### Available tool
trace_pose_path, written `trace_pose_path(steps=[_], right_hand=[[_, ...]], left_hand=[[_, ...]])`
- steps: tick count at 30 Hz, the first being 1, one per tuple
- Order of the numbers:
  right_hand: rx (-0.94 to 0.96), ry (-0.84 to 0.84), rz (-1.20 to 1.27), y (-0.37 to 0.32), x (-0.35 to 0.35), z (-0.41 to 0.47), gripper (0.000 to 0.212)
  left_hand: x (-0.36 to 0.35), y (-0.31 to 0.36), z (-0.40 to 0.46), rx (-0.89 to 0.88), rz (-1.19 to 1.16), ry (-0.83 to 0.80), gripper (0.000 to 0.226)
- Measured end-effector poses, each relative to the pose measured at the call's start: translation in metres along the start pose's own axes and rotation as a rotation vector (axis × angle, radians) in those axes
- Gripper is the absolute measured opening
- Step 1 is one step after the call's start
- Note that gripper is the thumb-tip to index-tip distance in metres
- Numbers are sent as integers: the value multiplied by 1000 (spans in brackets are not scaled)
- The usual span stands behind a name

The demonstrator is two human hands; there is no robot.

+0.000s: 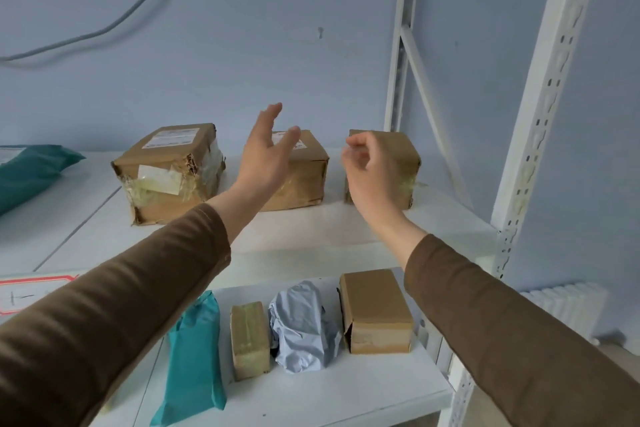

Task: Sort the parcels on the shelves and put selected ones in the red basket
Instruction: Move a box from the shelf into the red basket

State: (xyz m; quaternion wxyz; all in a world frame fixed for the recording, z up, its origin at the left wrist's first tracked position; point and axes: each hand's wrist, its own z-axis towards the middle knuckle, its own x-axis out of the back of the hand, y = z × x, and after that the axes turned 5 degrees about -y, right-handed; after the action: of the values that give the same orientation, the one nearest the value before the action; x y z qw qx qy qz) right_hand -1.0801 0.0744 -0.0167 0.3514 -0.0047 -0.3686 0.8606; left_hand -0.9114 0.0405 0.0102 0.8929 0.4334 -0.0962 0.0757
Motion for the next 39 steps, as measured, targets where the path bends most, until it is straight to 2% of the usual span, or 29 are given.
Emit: trace_pose_path(steps=[4,6,8,10,13,15,17,20,22,26,29,33,37,39], right_hand=[[101,135,8,16,37,12,11],[12,146,72,32,55,21,16],[-145,118,165,52,70,31,27],[-351,39,274,69,82,42,44],[-666,-197,434,81,97,54,72],[-772,-340,507,87,103,58,80],[-802,-429,537,94,106,59,79],[-804,-472,576,105,106,59,79],[-775,-470,591,108,109,57,79],[-676,-422,654,106,123,45,71],[-623,-339,698,99,136,28,70],[-534,-260,780,83,152,-2,47],[-447,-226,788,55,165,-52,53],[-416,-244,793,46,171,-81,50]], left_hand=[[-48,27,4,-62,-22,-84,52],[-74,33,10,-12,-108,-129,52],[-100,36,16,113,-188,-163,55],[-122,35,23,285,-258,-199,62],[-143,11,37,515,-312,-160,79],[-153,-27,56,586,-350,-82,72],[-158,-29,51,653,-321,-55,59],[-162,7,25,645,-318,-24,33],[-165,21,14,626,-364,-18,29],[-167,40,-13,575,-450,2,38],[-164,47,-38,521,-523,-54,39],[-146,58,-69,477,-614,-87,53],[-117,73,-115,530,-629,-143,75],[-105,83,-143,549,-624,-194,62]])
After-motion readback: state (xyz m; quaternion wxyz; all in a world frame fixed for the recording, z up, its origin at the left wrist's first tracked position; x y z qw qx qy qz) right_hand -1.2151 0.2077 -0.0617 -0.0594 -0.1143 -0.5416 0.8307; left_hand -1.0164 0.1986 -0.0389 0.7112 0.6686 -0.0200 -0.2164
